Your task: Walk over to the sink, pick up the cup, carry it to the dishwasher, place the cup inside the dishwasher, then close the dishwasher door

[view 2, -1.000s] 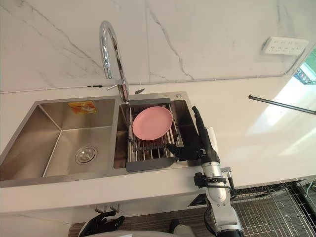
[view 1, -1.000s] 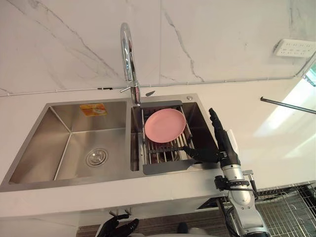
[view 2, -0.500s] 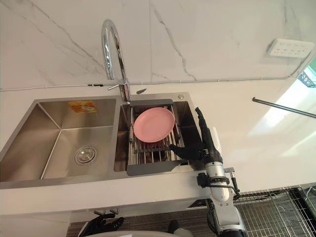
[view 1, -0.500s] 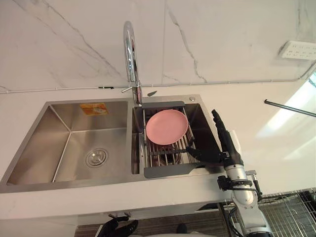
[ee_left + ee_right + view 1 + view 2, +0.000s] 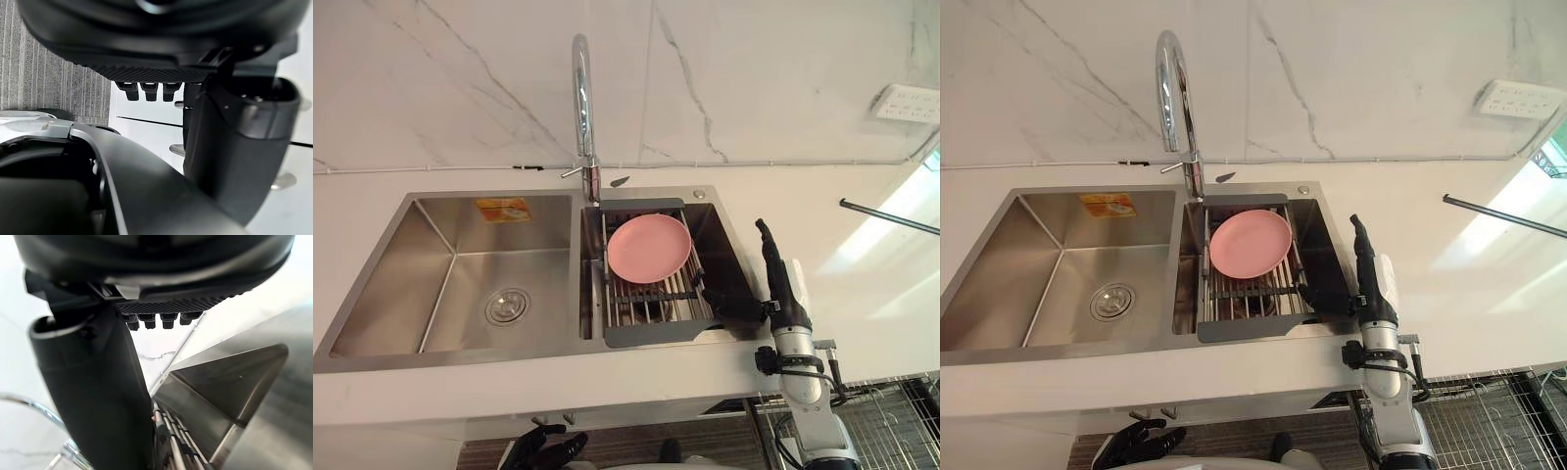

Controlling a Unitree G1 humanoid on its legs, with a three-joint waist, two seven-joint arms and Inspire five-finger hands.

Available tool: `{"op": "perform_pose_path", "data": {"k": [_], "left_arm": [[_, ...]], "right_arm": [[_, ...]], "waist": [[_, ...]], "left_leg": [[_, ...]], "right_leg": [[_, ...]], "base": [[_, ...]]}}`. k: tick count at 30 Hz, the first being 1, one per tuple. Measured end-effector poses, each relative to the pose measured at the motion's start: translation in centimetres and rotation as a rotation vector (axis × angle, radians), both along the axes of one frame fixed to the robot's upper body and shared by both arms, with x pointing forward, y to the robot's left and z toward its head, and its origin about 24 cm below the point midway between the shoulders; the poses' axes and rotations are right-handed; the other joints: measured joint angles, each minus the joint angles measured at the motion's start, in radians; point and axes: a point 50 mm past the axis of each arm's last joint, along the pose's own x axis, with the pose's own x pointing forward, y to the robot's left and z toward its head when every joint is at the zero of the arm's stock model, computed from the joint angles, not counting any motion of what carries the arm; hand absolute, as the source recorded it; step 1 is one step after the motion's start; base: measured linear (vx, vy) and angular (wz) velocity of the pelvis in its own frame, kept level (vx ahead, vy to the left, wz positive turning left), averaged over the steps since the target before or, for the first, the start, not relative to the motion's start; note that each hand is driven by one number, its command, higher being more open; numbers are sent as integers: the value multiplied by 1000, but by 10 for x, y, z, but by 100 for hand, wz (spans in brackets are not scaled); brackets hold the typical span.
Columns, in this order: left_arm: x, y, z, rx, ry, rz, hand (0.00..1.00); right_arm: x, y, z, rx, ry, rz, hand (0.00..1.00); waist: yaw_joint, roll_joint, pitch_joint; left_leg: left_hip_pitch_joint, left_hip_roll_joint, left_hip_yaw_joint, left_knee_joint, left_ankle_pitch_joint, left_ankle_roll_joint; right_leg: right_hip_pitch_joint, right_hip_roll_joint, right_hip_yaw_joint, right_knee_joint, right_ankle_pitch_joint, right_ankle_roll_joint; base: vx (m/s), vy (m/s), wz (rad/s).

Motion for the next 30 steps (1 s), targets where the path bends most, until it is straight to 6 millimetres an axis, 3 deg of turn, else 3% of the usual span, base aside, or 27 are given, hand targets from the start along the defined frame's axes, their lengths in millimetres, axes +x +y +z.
{"op": "perform_pose_path", "data": {"k": [7, 14, 30], "left_arm": [[1, 2, 1, 0, -2, 15, 100], [3, 6, 3, 4, -11, 24, 100], [2, 9, 4, 15, -12, 25, 100]], "right_arm": [[14, -9, 0, -131, 43, 11, 100], [26, -2, -1, -194, 56, 58, 100], [39, -1, 1, -374, 87, 99, 100]], "waist": [[18, -11, 3], [27, -32, 10], [44, -47, 1]], "left_leg": [[0, 0, -2, 15, -4, 11], [-1, 2, -10, 47, -20, 18], [7, -7, -40, 48, -17, 23]], "right_leg": [[8, -1, -2, 0, 1, 1], [26, -4, -9, 0, 2, 4], [49, -14, -31, -8, 3, 9]], "base": [[0, 0, 0], [-7, 7, 1], [-7, 9, 4]]}}
